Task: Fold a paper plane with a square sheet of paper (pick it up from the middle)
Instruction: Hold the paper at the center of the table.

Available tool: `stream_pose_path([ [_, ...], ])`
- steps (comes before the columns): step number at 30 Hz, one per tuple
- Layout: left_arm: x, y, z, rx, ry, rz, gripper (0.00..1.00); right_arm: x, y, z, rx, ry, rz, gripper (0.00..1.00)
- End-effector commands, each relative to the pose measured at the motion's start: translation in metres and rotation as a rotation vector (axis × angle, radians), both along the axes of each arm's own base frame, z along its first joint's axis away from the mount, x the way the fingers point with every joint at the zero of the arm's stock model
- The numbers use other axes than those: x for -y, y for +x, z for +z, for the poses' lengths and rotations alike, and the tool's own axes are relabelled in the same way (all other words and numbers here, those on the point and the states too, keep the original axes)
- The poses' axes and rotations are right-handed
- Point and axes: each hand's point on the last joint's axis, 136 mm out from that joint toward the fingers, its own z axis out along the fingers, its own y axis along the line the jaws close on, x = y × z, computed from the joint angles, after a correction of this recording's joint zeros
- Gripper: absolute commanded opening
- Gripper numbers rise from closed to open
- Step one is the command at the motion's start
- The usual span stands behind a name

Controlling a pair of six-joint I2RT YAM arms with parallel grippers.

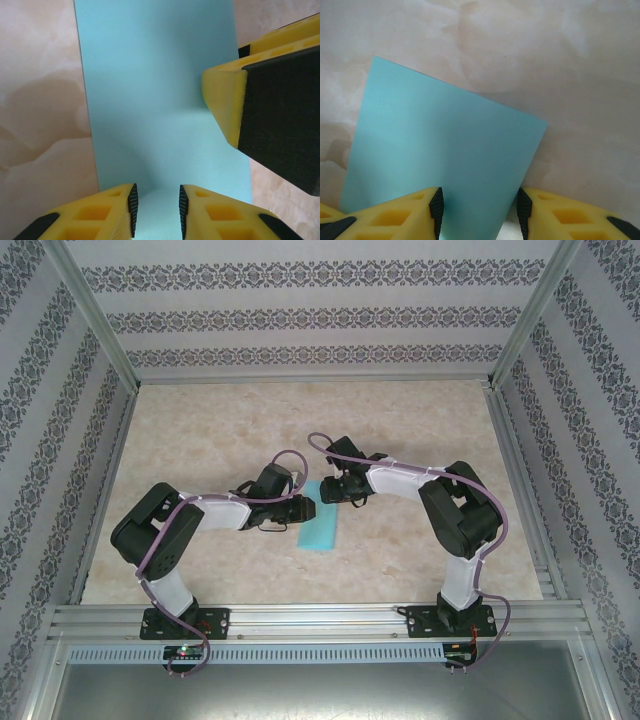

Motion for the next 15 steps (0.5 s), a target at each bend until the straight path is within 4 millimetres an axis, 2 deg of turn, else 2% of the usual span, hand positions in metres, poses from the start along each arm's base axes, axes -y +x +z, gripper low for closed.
stream_pose_path([
  [1,0.004,-0.006,-0.017,-0.012,0.045,-0.051,0.32,-0.006,-0.025,-0.026,-0.080,-0.011,0.047,0.46],
  [9,-0.005,-0.019,-0.040,-0.041,0.157,-0.091,0.32,0.000,-0.016,-0.002,-0.039,0.031,0.013,0.47],
  [15,-0.013,-0.024,-0.053,-0.050,0.244,-0.107,0.32,0.015,-0.016,0.023,0.007,0.078,-0.039,0.49],
])
